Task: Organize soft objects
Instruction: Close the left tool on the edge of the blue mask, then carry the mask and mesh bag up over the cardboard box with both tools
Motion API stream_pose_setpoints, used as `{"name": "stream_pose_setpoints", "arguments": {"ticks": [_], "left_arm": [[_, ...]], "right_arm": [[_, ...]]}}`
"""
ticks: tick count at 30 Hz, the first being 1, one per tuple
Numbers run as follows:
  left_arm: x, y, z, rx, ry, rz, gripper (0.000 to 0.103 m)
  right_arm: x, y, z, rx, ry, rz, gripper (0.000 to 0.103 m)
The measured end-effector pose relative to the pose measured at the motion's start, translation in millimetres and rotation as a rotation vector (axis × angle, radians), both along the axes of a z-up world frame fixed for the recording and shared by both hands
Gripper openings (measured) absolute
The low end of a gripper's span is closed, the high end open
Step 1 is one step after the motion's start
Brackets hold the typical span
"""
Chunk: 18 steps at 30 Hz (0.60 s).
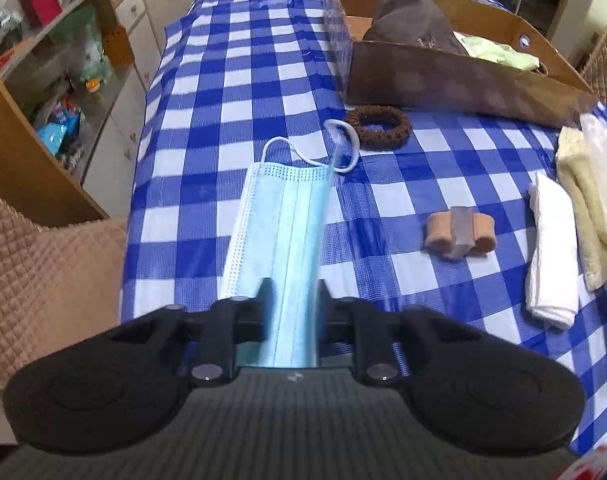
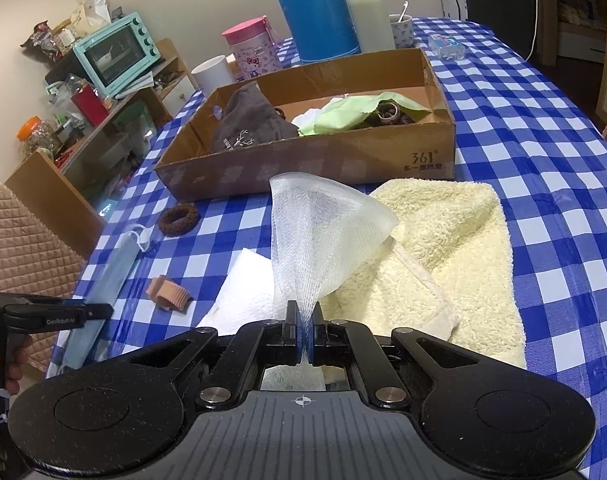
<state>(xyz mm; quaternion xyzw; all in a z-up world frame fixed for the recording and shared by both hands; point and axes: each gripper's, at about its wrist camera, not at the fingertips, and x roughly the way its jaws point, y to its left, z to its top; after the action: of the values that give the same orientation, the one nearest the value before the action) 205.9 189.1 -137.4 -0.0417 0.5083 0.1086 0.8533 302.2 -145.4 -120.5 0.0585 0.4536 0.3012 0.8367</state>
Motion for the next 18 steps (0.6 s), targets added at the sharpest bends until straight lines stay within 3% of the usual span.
{"name": "stream_pose_setpoints", "arguments": {"ticks": [2,11,18], "left_arm": [[-2,-2,3,0.010,-0.009,-0.010,0.001],[-4,-13,43,0.102,-0.101,-0.104,0.001],[17,-22,84,0.162,-0.193,-0.207,0.001]], "right_arm": [[0,0,0,-0.001,-0.002,0.000,0.003],[2,2,7,0.001,-0.028,0.013,0.003],[15,5,25,0.010,-0.086,0.033,0.003]]}}
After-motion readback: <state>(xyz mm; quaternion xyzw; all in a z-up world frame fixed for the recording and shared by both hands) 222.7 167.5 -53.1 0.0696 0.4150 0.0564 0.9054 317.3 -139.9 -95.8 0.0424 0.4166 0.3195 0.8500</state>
